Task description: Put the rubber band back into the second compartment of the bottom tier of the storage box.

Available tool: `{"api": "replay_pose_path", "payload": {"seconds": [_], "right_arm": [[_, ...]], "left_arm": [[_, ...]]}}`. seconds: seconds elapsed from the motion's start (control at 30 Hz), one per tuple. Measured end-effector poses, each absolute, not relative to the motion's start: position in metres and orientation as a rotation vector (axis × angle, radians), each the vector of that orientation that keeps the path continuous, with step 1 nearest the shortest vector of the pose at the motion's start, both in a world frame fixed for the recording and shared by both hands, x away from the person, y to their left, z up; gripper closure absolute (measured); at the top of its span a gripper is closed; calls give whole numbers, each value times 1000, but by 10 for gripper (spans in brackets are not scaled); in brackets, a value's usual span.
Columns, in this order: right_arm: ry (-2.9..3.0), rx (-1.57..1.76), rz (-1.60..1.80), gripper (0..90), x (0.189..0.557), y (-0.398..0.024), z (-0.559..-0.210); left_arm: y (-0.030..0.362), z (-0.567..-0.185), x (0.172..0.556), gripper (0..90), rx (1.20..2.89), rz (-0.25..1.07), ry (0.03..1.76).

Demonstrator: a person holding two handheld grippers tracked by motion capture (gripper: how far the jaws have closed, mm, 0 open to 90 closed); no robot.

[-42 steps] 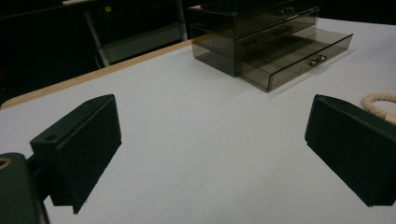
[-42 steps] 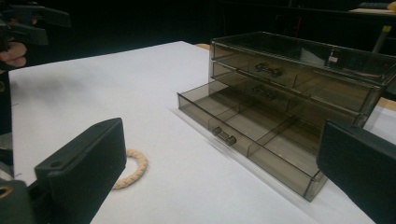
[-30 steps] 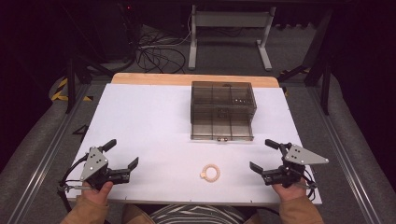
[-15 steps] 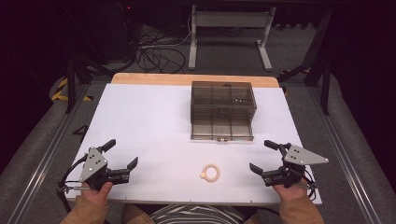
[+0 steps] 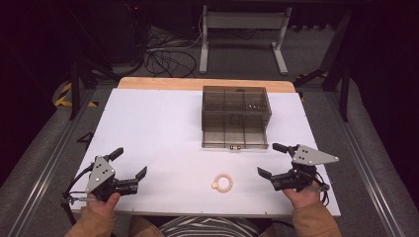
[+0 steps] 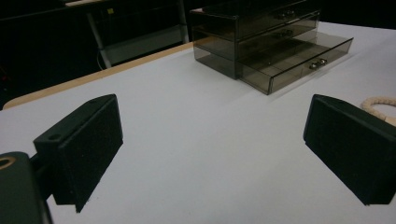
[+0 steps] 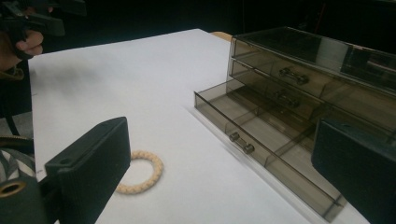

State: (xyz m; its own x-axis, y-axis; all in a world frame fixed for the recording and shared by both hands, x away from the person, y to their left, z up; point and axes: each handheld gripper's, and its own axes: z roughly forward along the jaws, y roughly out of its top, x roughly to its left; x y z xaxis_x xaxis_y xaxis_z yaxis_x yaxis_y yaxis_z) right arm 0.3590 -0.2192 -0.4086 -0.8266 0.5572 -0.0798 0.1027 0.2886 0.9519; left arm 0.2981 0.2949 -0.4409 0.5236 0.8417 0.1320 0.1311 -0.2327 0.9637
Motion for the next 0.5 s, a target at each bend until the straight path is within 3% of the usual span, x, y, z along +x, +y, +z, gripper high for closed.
{"api": "replay_pose_path", "payload": {"seconds": [0.5], "right_arm": [[2211,550,1561,44,374,-192,-400]], "left_arm": [[295,-441,298,53,1700,830,826]]}}
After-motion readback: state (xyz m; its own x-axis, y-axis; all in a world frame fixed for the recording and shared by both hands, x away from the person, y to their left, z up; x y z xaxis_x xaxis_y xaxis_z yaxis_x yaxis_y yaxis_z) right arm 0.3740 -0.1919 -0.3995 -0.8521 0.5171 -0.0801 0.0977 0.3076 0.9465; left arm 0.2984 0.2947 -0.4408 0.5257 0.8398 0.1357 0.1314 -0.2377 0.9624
